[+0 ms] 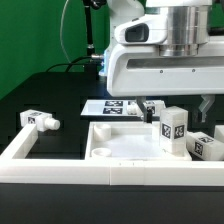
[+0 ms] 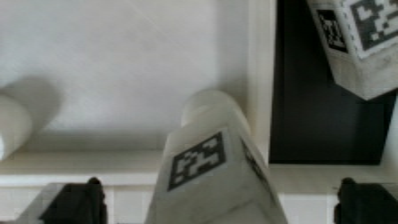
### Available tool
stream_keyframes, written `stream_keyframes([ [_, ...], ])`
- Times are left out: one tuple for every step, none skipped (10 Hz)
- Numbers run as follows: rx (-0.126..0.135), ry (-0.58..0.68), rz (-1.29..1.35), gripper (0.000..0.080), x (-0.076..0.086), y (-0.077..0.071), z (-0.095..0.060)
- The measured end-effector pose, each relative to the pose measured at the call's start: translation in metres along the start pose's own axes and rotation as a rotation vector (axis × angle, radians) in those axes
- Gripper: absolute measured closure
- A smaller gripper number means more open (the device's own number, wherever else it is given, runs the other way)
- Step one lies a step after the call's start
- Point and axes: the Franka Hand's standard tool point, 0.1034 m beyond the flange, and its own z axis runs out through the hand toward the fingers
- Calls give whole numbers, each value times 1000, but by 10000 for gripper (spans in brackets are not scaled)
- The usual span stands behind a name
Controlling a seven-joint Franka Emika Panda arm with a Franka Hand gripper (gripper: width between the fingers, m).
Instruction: Assemble one leg
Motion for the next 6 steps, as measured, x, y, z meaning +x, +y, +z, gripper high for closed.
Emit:
stream_keyframes([
  [-2, 1, -103, 150, 0, 1, -1],
  [-6, 3, -186, 150, 1, 1, -2],
  [-12, 5, -211, 197, 2, 1, -2],
  [-12, 4, -205, 197, 1, 1, -1],
  [-12, 3, -205, 373, 1, 1, -1],
  [-11, 3, -196, 373, 1, 1, -1],
])
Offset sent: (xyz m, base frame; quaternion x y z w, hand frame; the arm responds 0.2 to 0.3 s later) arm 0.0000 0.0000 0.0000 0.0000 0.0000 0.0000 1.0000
